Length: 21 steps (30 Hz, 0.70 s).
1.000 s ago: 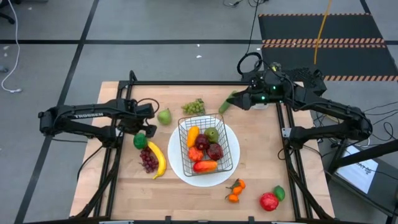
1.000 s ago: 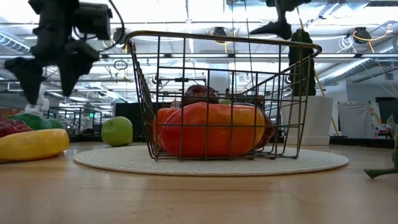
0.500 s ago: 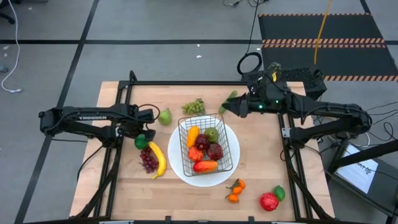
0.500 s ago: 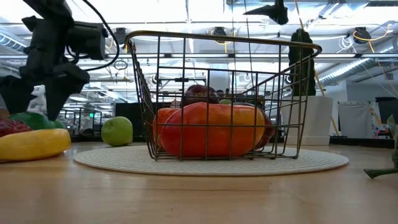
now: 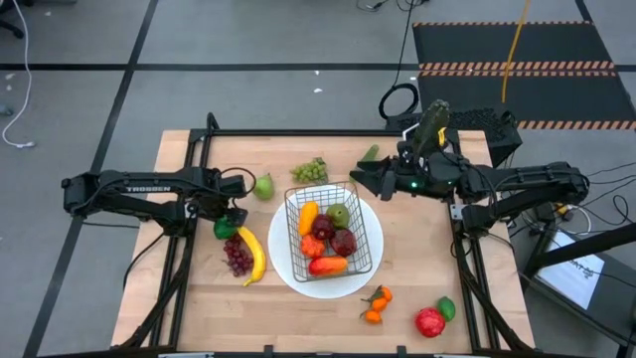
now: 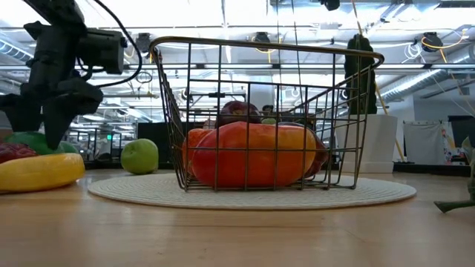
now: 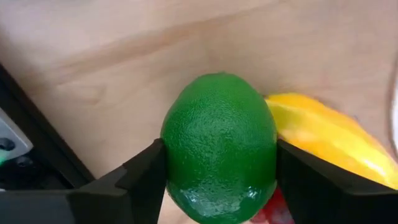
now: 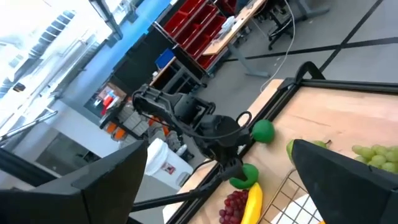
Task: Build produce basket
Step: Put the bottom left green lime into the black wire basket
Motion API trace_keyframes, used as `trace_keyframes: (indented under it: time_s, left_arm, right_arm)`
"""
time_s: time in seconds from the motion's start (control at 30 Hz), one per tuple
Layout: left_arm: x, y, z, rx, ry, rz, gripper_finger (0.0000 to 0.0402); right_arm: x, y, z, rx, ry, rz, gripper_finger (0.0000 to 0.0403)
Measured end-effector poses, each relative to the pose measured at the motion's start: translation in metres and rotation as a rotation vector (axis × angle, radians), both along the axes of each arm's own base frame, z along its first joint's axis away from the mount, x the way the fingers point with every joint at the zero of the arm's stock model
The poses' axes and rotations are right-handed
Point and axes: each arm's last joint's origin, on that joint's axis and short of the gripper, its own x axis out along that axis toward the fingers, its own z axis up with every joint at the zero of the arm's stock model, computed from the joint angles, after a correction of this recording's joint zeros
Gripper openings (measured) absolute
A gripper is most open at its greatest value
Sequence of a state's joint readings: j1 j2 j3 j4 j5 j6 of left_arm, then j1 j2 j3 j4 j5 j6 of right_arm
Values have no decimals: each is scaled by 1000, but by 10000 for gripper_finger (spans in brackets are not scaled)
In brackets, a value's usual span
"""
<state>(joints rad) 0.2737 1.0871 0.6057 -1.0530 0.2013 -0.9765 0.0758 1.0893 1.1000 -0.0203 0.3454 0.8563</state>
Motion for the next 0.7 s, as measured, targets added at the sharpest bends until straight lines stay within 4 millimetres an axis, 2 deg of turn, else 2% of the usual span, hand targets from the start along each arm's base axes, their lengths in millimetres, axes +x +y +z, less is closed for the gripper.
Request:
trace_keyframes:
  time_s: [0.13, 0.27, 0.5, 0.7]
  left_arm:
    - [8, 2, 16, 3, -71, -8, 271]
    - [21, 5, 45, 33, -178, -9, 283]
    - [39, 15, 112, 131, -424, -17, 272]
    - [46, 23, 171, 231, -677, -4, 271]
  right_arm:
    - [1, 1, -2, -4, 12, 5, 393]
    - [1, 1, -3, -13, 26, 9, 393]
    - [1, 3, -4, -41, 49, 67, 393]
    - [-1, 3, -11, -133, 150, 85, 393]
